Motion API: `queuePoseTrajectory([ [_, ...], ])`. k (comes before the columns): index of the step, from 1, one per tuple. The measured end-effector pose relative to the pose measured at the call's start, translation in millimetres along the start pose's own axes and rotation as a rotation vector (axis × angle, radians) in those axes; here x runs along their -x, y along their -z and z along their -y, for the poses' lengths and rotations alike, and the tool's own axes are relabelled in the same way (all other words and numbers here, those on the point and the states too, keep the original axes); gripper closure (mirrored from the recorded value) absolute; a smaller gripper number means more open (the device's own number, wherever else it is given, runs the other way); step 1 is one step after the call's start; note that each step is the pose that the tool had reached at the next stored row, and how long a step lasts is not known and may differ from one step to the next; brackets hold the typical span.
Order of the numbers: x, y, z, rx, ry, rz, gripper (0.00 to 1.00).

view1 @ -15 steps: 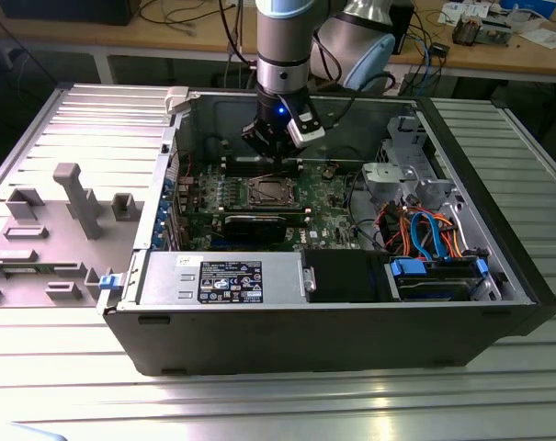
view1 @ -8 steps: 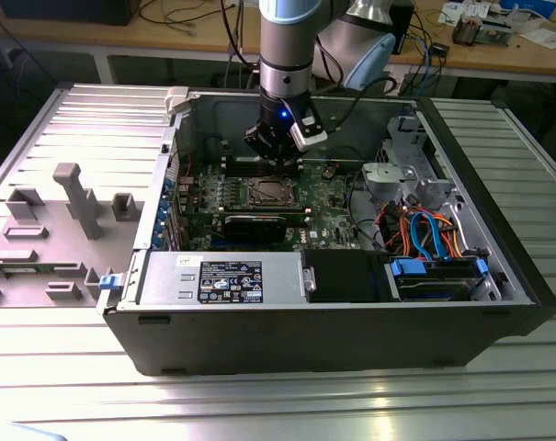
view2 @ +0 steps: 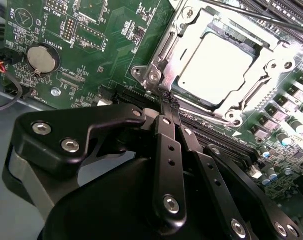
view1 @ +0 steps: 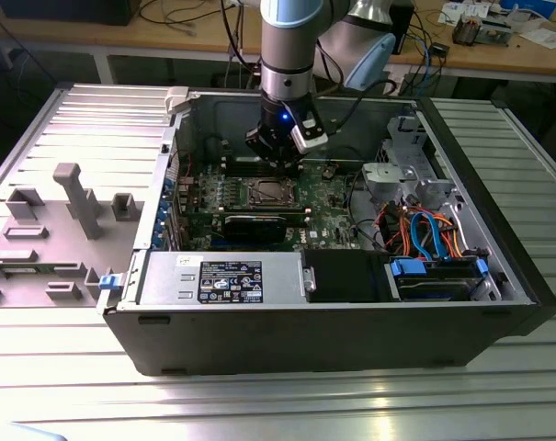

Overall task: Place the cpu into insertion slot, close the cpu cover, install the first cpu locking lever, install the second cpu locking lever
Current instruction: 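Install the first cpu locking lever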

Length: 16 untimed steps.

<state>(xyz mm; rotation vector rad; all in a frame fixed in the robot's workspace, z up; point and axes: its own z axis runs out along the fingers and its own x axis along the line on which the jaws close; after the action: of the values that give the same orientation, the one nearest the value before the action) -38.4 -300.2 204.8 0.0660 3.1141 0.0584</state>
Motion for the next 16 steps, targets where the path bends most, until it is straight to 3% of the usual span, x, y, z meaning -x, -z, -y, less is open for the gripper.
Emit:
queuePoseTrajectory([
  [13,0.6,2.1,-0.2,0.0004,0.0,0.0001,0.89],
  [16,0.8,1.9,-0.2,-0.0025,0.0,-0.0001,0.89],
])
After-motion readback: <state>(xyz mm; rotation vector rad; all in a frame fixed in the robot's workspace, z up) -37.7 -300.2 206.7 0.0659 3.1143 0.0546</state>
